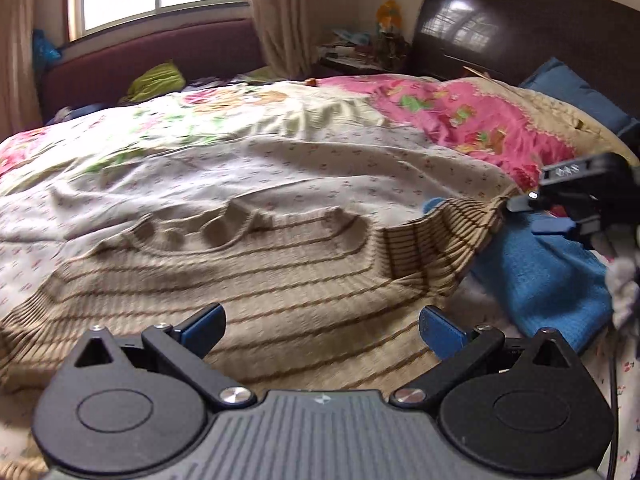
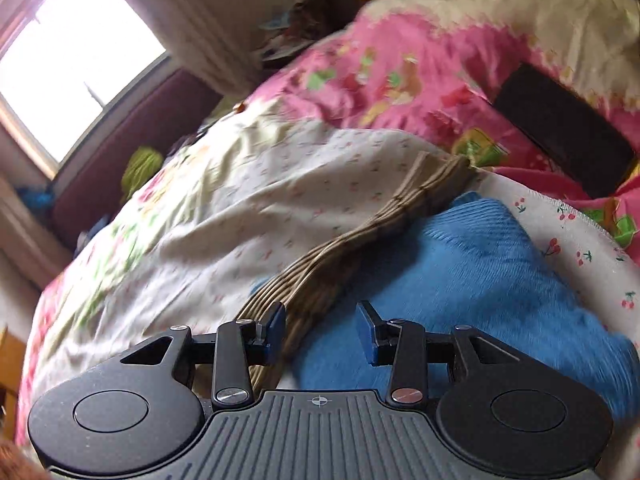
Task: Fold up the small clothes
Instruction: 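Grasp the sweater sleeve with the right gripper and fold it across the body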
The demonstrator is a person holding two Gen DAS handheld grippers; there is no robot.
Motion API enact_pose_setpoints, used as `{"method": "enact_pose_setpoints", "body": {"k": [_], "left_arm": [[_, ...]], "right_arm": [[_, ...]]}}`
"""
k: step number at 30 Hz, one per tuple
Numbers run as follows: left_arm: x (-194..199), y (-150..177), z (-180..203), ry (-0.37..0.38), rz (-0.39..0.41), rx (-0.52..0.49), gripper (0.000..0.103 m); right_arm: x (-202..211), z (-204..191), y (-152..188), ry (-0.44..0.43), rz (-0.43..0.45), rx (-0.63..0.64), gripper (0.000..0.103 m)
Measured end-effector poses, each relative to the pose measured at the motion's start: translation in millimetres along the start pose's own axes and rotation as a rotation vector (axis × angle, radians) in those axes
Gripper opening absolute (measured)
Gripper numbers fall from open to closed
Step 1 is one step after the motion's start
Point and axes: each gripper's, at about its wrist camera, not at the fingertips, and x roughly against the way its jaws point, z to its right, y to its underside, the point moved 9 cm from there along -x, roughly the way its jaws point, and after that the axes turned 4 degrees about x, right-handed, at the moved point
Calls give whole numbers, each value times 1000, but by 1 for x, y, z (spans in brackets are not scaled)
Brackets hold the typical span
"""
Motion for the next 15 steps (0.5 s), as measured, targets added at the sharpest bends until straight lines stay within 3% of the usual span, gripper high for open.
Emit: {"method": "enact_pose_setpoints", "body": {"k": [7, 13, 15], "left_arm": [[-41, -4, 29, 56, -49, -20, 103], [-59, 11, 29, 66, -104, 16, 103], [-60, 14, 30, 68, -116, 25, 103]], "right_arm": [[-53, 31, -23, -35, -33, -230, 38], [-63, 36, -37, -38, 9, -283, 38], [-68, 39, -38, -7, 8, -275, 28]]}}
